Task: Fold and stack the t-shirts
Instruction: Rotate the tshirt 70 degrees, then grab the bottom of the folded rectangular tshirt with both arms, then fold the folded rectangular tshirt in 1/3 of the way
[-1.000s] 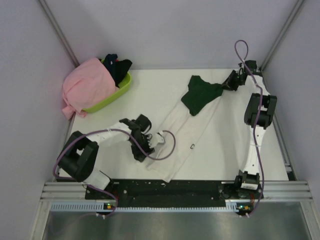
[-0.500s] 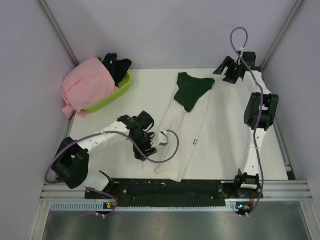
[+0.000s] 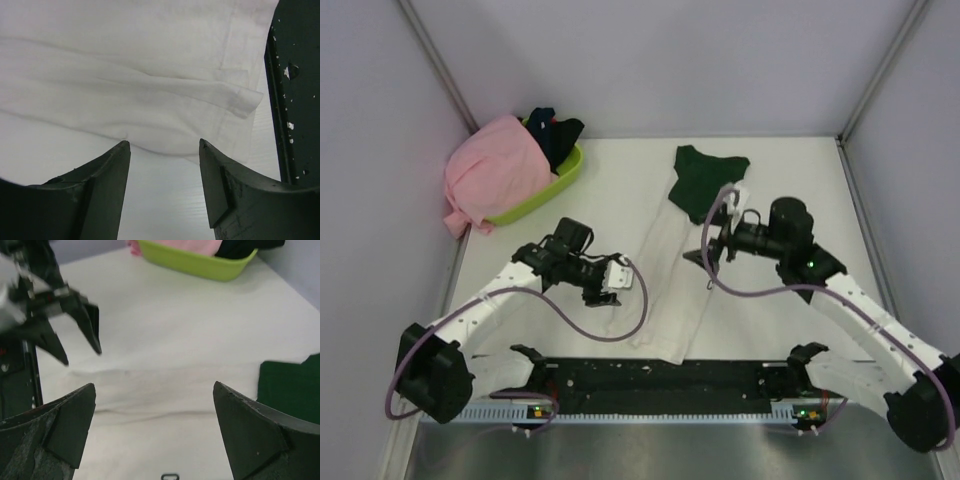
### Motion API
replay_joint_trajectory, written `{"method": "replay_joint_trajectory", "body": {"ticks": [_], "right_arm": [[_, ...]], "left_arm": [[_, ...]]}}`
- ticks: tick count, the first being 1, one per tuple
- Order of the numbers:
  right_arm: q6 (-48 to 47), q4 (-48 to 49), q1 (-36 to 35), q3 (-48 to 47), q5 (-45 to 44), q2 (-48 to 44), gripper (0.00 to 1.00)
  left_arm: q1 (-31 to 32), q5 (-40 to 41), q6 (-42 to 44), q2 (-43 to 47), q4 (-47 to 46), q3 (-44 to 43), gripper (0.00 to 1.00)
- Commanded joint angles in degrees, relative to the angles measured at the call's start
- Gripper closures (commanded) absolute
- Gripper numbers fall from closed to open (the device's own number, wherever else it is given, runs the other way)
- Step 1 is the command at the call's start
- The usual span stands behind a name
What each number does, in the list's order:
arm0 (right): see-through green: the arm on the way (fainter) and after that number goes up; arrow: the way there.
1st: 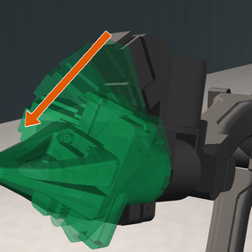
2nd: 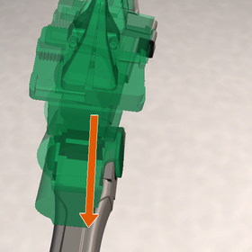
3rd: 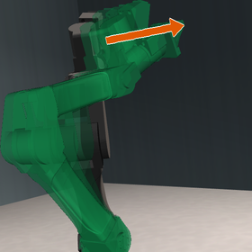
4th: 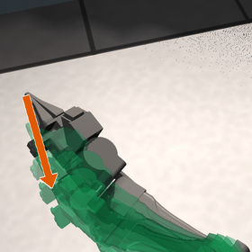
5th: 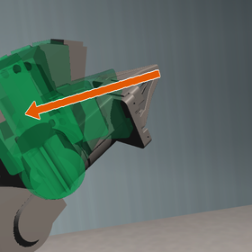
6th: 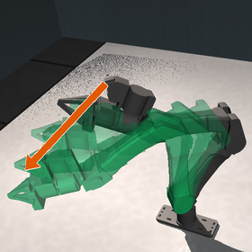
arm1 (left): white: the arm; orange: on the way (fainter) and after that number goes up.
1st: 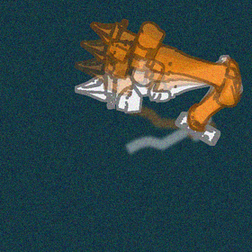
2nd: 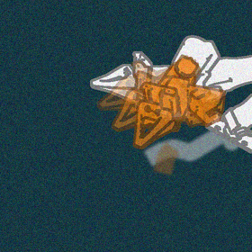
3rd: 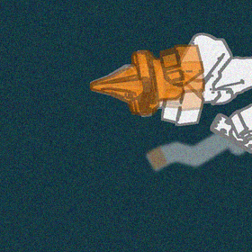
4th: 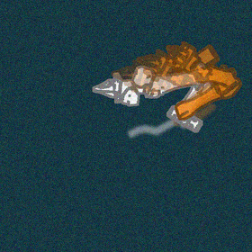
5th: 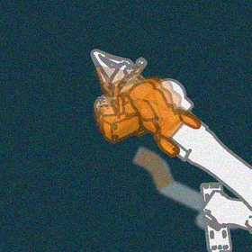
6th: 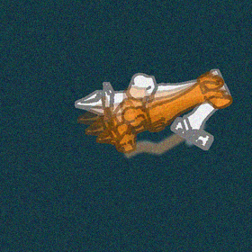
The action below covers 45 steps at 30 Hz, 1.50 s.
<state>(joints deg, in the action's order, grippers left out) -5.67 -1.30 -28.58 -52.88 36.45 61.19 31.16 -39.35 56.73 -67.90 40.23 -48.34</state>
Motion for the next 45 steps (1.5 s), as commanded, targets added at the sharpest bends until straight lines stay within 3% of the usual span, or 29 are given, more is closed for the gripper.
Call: {"method": "replay_joint_trajectory", "body": {"ticks": [1, 5, 7, 13, 19, 21, 22, 24, 26, 28, 29, 33, 37, 45], "right_arm": [[-14.9, -4.4, -7.7, 11.6, -1.3, -10.2, 0.01], [-28.4, -19.2, -25.7, 13.8, -9.9, -8.6, 0.07], [-32.4, -23.5, -30.6, 15.3, -12.3, -5.9, 0.13], [-39.3, -25.2, -40.0, 17.6, -17.4, 4.0, 0.21], [-40.2, -19.6, -42.3, 17.2, -20.4, 14.3, 0.28], [-40.1, -18.2, -43.6, 17.4, -21.6, 15.8, 0.34], [-39.7, -17.3, -44.0, 17.4, -22.1, 16.4, 0.43], [-39.0, -16.7, -44.8, 17.5, -21.9, 17.0, 0.61], [-38.2, -17.0, -45.6, 17.6, -21.9, 16.9, 0.81], [-37.4, -19.1, -45.8, 17.5, -21.2, 15.5, 1.00], [-36.6, -20.2, -45.9, 17.5, -21.2, 13.9, 1.00], [-32.2, -22.7, -44.6, 18.4, -22.8, 4.1, 1.00], [-27.1, -22.5, -33.4, 17.9, -19.8, -5.1, 1.00], [-21.4, -20.3, -11.1, 13.6, -18.8, -4.1, 1.00]], "left_arm": [[-1.8, -14.8, 18.3, 2.9, 0.6, 5.8, 0.38], [0.4, -8.2, 21.8, 3.3, 0.6, 10.3, 0.36], [2.6, -3.5, 22.1, 3.7, -0.8, 12.0, 0.35], [7.9, 6.0, 20.8, 2.3, -6.1, 15.5, 0.34], [8.3, 10.3, 19.0, -1.4, -9.5, 17.5, 0.35], [8.7, 11.1, 17.3, -2.0, -12.6, 18.8, 0.36], [9.1, 11.4, 16.2, -2.1, -14.1, 19.2, 0.38], [10.6, 12.4, 14.4, -2.8, -16.2, 20.0, 0.45], [12.3, 13.5, 12.7, -3.6, -17.2, 20.9, 0.63], [13.8, 14.6, 9.8, -4.3, -18.1, 21.4, 0.89], [14.5, 15.4, 8.3, -4.2, -17.6, 21.3, 1.00], [15.3, 16.1, -1.2, -0.9, -13.3, 15.0, 1.00], [15.0, 19.9, -10.5, -0.7, -13.2, 4.7, 1.00], [11.3, 28.6, -15.1, -17.2, -12.2, -18.7, 1.00]]}}
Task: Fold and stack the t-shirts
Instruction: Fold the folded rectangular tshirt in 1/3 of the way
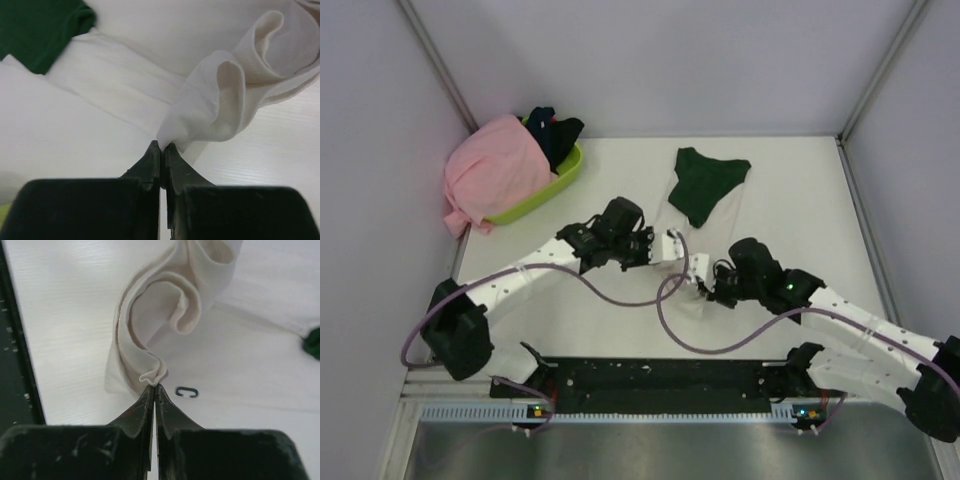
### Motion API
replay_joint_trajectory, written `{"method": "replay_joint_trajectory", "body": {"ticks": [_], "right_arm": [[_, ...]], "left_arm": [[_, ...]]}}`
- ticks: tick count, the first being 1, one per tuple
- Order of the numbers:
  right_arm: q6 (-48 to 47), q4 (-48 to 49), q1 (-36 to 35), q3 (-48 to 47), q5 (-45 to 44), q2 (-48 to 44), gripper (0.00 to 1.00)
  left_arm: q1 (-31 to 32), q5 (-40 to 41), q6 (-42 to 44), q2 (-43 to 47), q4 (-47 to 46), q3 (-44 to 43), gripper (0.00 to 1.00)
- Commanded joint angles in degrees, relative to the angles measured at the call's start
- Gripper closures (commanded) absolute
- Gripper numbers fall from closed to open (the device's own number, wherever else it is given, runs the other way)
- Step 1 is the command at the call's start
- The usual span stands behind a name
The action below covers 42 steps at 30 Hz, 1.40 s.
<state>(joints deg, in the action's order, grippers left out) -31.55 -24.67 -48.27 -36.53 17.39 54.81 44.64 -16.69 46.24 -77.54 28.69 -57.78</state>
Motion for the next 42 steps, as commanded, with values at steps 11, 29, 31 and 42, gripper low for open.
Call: {"method": "replay_joint_trajectory", "body": {"ticks": [11, 29, 31, 42], "right_arm": [[5.4, 18.1, 29.4, -12.0, 6.2, 21.4, 1.00], [5.3, 14.6, 36.2, -21.0, 1.6, 34.7, 1.00], [6.6, 14.6, 37.2, -22.8, 1.3, 36.4, 1.00], [14.3, 14.0, 42.6, -37.7, 2.4, 38.4, 0.72]], "left_arm": [[-9.7, 5.4, -6.2, -34.7, 6.9, -41.4, 1.00], [-10.5, 6.0, -6.1, -46.1, 2.4, -49.1, 0.94], [-10.4, 8.2, -7.1, -46.2, 0.2, -48.8, 0.79], [-14.4, 20.3, -14.2, -42.6, -4.0, -58.4, 0.30]]}}
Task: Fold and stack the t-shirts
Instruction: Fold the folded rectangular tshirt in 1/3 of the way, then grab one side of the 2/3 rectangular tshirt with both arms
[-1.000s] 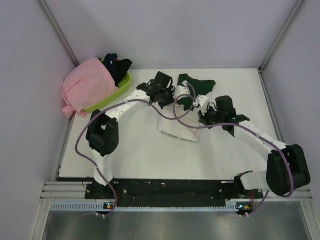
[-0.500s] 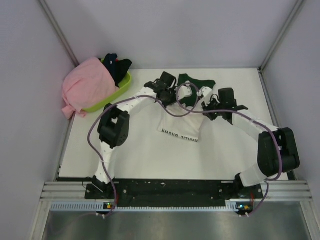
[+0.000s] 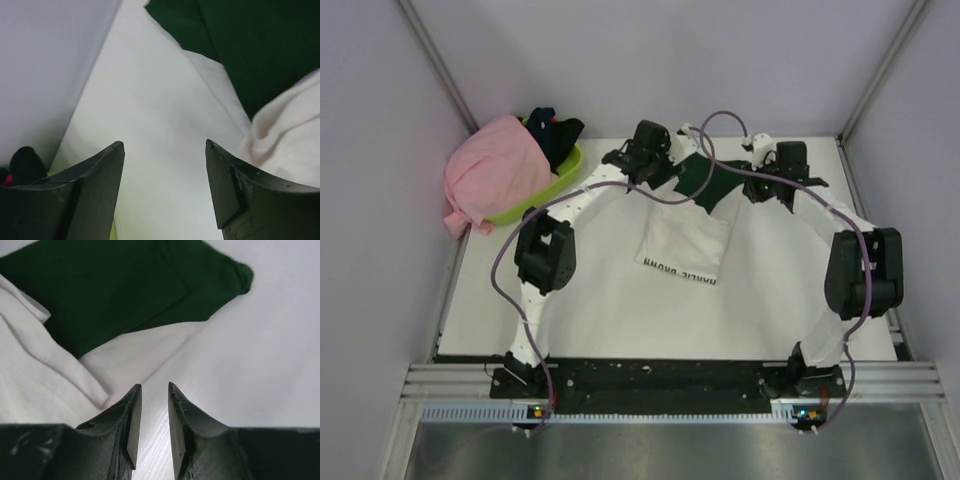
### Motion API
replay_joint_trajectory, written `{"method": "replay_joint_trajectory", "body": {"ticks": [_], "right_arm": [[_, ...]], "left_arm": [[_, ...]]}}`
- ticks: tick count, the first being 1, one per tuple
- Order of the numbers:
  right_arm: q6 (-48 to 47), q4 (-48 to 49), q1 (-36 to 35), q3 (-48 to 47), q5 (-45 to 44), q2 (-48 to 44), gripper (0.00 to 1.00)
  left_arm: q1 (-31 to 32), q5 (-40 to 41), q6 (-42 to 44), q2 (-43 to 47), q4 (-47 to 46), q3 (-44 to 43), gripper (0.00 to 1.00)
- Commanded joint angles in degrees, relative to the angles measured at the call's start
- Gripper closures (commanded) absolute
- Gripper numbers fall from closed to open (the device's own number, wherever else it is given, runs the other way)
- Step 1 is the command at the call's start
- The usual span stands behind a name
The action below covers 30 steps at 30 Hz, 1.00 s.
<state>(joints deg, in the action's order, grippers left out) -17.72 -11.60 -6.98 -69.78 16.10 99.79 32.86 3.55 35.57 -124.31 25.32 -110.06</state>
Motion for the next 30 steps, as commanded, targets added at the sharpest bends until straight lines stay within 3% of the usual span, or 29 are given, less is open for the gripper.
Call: {"method": "replay_joint_trajectory", "body": {"ticks": [1, 3, 5, 7, 9, 15, 23, 27, 30], "right_arm": [[-1.6, 1.1, 1.0, -2.2, 6.3, -9.1, 0.72], [-9.7, 2.6, -0.9, 5.1, 12.0, -16.1, 0.71], [-21.2, 4.0, -5.2, 15.0, 14.7, -24.6, 0.63], [-31.6, 3.0, -11.1, 23.8, 14.5, -30.9, 0.53], [-36.6, 1.4, -17.3, 28.9, 10.4, -34.3, 0.49], [-37.3, -1.1, -27.3, 32.2, 0.4, -29.1, 0.46], [-37.0, -2.5, -31.0, 32.0, -5.5, -20.0, 0.47], [-36.9, -3.9, -32.1, 31.8, -9.2, -17.2, 0.60], [-36.1, -4.0, -32.5, 32.0, -9.8, -17.3, 0.83]], "left_arm": [[-3.1, -5.0, -3.5, 5.6, 1.6, -6.2, 0.33], [-3.9, -16.9, -0.5, 9.3, 8.7, -2.8, 0.44], [-3.7, -30.3, 9.8, 13.1, 17.2, 3.1, 0.54], [-3.0, -38.8, 19.8, 15.8, 24.2, 9.4, 0.55], [-2.4, -41.6, 25.0, 17.3, 25.8, 15.3, 0.52], [-0.9, -37.7, 24.9, 18.0, 15.8, 26.4, 0.40], [1.3, -30.3, 26.7, 15.9, 9.0, 33.6, 0.37], [2.3, -27.8, 26.7, 15.4, 7.6, 35.3, 0.38], [3.0, -25.3, 26.6, 14.7, 6.4, 36.6, 0.39]]}}
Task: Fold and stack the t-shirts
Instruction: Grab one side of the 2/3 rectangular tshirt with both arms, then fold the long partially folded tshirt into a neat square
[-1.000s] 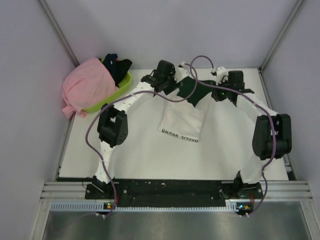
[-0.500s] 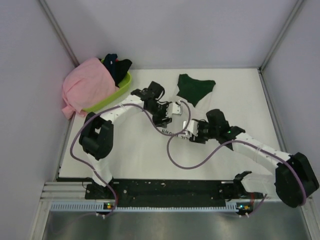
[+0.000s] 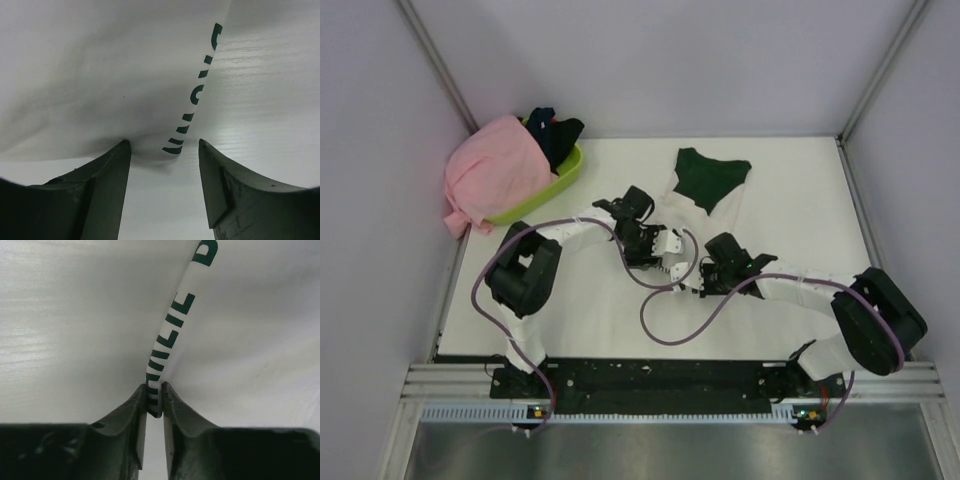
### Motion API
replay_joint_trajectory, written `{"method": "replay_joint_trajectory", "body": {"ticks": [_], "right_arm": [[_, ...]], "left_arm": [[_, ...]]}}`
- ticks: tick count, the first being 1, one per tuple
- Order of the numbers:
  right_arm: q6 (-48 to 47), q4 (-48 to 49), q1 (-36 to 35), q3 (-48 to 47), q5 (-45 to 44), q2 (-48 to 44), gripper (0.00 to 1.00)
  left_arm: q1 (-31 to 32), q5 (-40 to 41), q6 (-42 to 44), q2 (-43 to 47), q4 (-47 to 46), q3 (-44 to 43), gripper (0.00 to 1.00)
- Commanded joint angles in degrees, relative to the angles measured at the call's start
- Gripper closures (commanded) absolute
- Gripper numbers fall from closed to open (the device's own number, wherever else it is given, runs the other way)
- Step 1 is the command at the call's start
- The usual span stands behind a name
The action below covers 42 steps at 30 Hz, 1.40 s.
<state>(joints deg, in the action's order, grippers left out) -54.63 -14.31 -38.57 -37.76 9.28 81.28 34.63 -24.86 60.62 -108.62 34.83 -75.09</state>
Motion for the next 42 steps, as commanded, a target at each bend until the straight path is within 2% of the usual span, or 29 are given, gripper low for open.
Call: {"method": "replay_joint_trajectory", "body": {"ticks": [1, 3, 7, 11, 16, 20, 24, 27, 30, 32, 35, 42], "right_arm": [[1.0, -1.4, -1.0, -0.1, -3.1, 1.1, 0.89], [1.0, -2.1, -1.3, -0.2, -3.3, 0.0, 0.98], [1.5, -3.3, -2.1, 0.1, -3.0, -2.9, 1.00], [2.2, -9.1, -5.2, -1.0, -3.6, -7.9, 1.00], [9.4, -24.9, -13.3, -4.4, -4.8, -18.3, 1.00], [15.6, -35.9, -17.9, -8.3, -1.1, -27.9, 1.00], [21.0, -43.8, -19.7, -14.6, 4.2, -33.0, 1.00], [22.2, -45.5, -19.6, -18.0, 3.4, -34.8, 1.00], [21.2, -44.8, -13.5, -20.3, 4.0, -33.8, 1.00], [21.1, -44.3, -4.3, -21.8, 8.7, -32.2, 1.00], [20.3, -41.3, 8.0, -21.7, 10.9, -29.8, 1.00], [24.7, -35.5, 20.6, -23.1, 8.8, -18.0, 1.00]], "left_arm": [[1.4, 3.8, 1.4, -1.2, -3.5, 2.2, 0.40], [2.1, 5.7, 0.8, -1.7, -4.0, 3.4, 0.47], [3.9, 9.1, -1.5, -1.5, -4.3, 6.0, 1.00], [3.9, 10.7, -6.8, 2.7, 1.6, 5.3, 1.00], [4.3, 7.5, -12.1, 12.9, 13.4, 7.8, 1.00], [6.1, 5.4, -14.1, 20.8, 24.9, 8.6, 1.00], [9.0, 4.6, -16.3, 26.4, 36.4, 5.6, 1.00], [9.2, 6.8, -17.8, 29.1, 39.7, -0.5, 1.00], [9.0, 11.8, -20.4, 28.5, 36.6, -6.7, 1.00], [8.7, 13.9, -20.8, 26.2, 33.3, -10.2, 1.00], [7.5, 15.2, -20.8, 19.8, 30.0, -16.0, 1.00], [4.5, 16.9, -21.1, 0.0, 26.2, -35.8, 1.00]]}}
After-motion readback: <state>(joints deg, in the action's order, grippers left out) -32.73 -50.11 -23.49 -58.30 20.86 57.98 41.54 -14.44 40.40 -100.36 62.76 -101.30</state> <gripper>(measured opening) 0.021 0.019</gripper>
